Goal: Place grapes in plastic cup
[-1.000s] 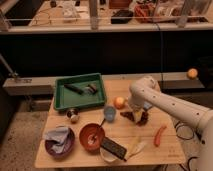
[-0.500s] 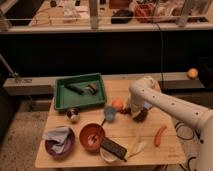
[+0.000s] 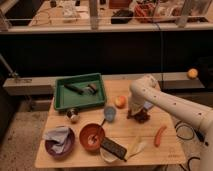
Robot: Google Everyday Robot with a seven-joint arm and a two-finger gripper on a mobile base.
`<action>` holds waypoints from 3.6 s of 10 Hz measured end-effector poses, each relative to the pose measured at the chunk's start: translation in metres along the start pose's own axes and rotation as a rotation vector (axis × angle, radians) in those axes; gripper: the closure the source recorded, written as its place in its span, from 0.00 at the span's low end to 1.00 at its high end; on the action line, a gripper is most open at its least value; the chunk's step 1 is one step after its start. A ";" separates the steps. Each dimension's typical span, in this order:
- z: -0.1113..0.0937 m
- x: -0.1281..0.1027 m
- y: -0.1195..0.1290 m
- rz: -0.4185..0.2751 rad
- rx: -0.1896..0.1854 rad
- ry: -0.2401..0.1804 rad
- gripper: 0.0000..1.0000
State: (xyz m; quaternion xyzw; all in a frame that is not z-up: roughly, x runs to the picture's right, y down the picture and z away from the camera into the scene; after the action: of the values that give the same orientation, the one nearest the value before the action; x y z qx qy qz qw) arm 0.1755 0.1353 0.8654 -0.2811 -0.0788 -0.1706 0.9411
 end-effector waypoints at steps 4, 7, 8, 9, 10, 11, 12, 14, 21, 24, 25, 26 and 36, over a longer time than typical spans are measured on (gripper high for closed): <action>-0.015 -0.009 -0.012 -0.001 0.020 0.033 1.00; -0.025 -0.013 -0.018 -0.001 0.038 0.048 1.00; -0.025 -0.012 -0.018 0.002 0.043 0.051 1.00; -0.026 -0.013 -0.019 0.002 0.049 0.053 0.99; -0.025 -0.016 -0.021 -0.002 0.054 0.054 0.95; -0.026 -0.017 -0.022 -0.004 0.059 0.057 0.94; -0.031 -0.017 -0.024 -0.002 0.070 0.062 0.94; -0.033 -0.015 -0.024 0.003 0.079 0.064 0.94; -0.051 -0.020 -0.031 -0.010 0.147 0.071 1.00; -0.058 -0.028 -0.038 -0.030 0.178 0.066 1.00; -0.059 -0.028 -0.038 -0.034 0.182 0.066 1.00; -0.061 -0.029 -0.038 -0.039 0.187 0.062 1.00; -0.075 -0.050 -0.042 -0.118 0.236 0.023 1.00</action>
State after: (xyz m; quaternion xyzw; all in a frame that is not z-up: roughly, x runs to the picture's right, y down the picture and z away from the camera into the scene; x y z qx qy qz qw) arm 0.1175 0.0749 0.8122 -0.1613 -0.1040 -0.2185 0.9568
